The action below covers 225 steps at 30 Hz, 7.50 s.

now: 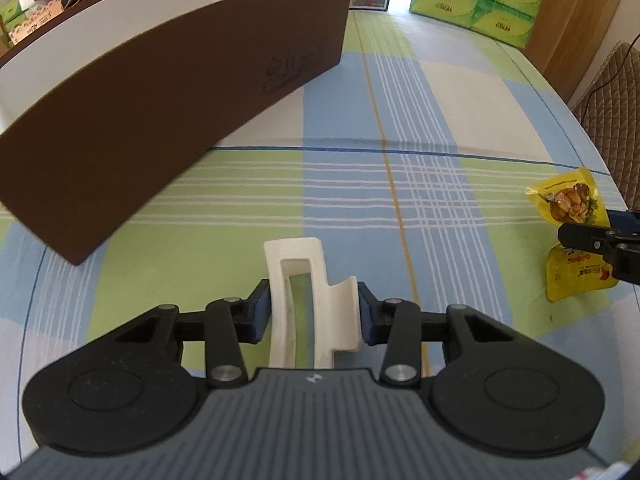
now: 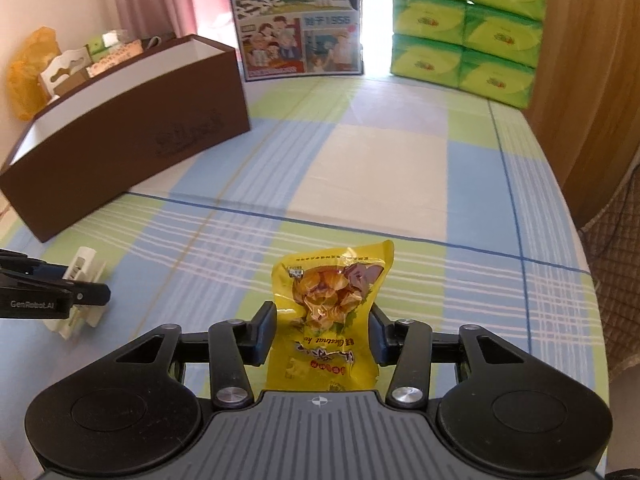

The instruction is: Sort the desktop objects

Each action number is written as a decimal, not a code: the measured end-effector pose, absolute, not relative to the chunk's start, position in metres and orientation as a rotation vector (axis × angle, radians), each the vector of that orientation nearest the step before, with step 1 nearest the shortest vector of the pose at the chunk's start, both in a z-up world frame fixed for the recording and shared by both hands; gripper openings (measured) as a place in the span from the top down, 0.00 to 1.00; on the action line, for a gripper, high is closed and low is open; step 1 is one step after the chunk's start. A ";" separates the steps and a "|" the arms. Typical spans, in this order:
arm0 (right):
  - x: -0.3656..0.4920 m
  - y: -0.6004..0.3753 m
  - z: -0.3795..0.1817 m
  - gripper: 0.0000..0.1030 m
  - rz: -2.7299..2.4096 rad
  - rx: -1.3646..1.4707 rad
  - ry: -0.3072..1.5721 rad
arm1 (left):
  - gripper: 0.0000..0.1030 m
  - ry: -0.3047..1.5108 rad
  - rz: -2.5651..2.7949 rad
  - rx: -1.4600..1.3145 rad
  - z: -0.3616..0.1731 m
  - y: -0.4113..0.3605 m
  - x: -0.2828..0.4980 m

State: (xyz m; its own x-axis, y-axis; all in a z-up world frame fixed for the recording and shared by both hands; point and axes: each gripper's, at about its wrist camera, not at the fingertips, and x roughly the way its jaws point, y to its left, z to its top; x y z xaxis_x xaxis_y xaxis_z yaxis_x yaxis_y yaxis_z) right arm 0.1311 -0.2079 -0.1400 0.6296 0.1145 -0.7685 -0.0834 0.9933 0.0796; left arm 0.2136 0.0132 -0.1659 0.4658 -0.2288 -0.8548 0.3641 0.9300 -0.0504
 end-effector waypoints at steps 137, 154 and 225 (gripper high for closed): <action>0.472 0.010 -0.100 0.24 0.606 -0.156 0.781 | 0.64 0.903 -0.181 -0.061 -0.109 0.141 0.476; 0.446 -0.003 -0.107 0.21 0.617 -0.167 0.843 | 0.62 0.925 -0.201 -0.084 -0.113 0.136 0.467; 0.202 -0.111 0.011 0.02 0.699 -0.112 0.654 | 0.17 0.698 0.032 -0.044 0.046 0.066 0.159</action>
